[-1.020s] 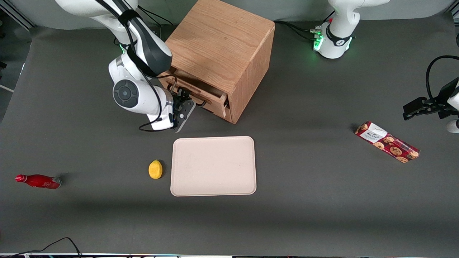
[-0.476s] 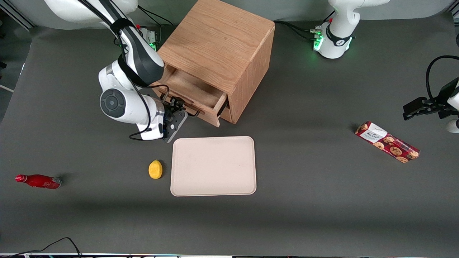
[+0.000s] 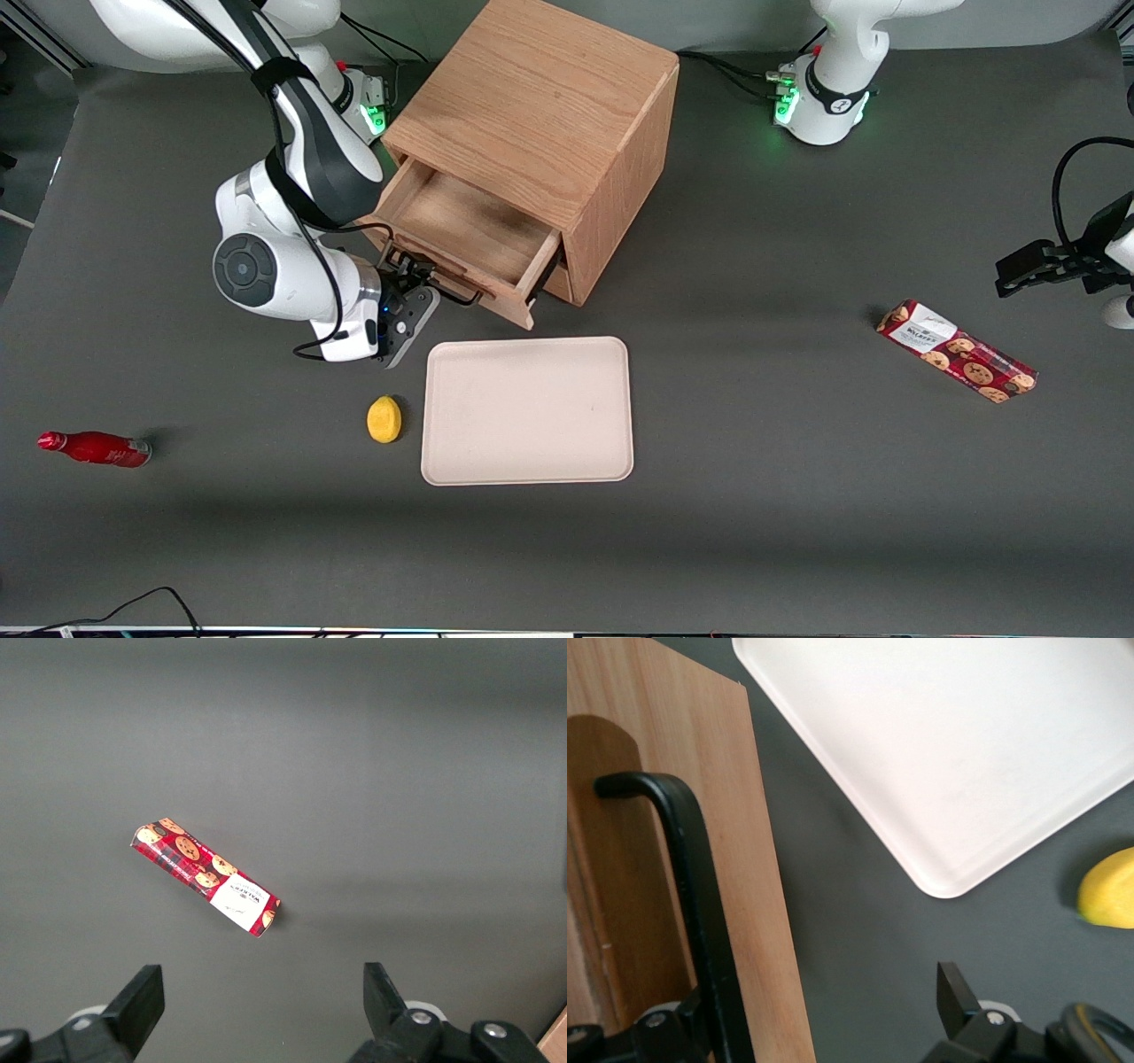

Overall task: Open upper drawer
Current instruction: 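Pull the upper drawer outward by its handle with the right gripper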

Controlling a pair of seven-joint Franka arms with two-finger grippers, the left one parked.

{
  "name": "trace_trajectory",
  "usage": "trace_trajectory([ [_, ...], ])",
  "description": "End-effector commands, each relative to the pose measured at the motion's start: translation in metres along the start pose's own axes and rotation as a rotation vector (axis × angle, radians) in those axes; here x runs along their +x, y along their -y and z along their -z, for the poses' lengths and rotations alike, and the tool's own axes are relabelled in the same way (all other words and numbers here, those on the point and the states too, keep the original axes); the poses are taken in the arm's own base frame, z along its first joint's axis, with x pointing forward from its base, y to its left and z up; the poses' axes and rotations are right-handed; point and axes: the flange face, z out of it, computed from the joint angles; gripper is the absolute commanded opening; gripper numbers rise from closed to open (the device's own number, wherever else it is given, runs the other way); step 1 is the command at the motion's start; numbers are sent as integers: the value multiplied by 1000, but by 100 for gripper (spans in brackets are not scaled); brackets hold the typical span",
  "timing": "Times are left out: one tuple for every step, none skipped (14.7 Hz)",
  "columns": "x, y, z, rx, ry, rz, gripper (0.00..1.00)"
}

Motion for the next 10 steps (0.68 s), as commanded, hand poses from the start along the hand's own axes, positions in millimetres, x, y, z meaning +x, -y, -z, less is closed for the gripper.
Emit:
trace_trajectory([
  [8,-10,6,-5,7,29,100],
  [9,-15,7,-10,6,31,100],
  [10,-19,10,-23,6,33,100],
  [12,-24,13,-18,7,29,100],
  [12,-32,19,-15,11,23,100],
  [13,-37,24,-11,17,38,100],
  [12,-44,31,-12,14,52,100],
  [9,-51,34,-15,14,53,100],
  [8,-56,36,-16,12,56,100],
  [8,-58,37,-17,10,63,100],
])
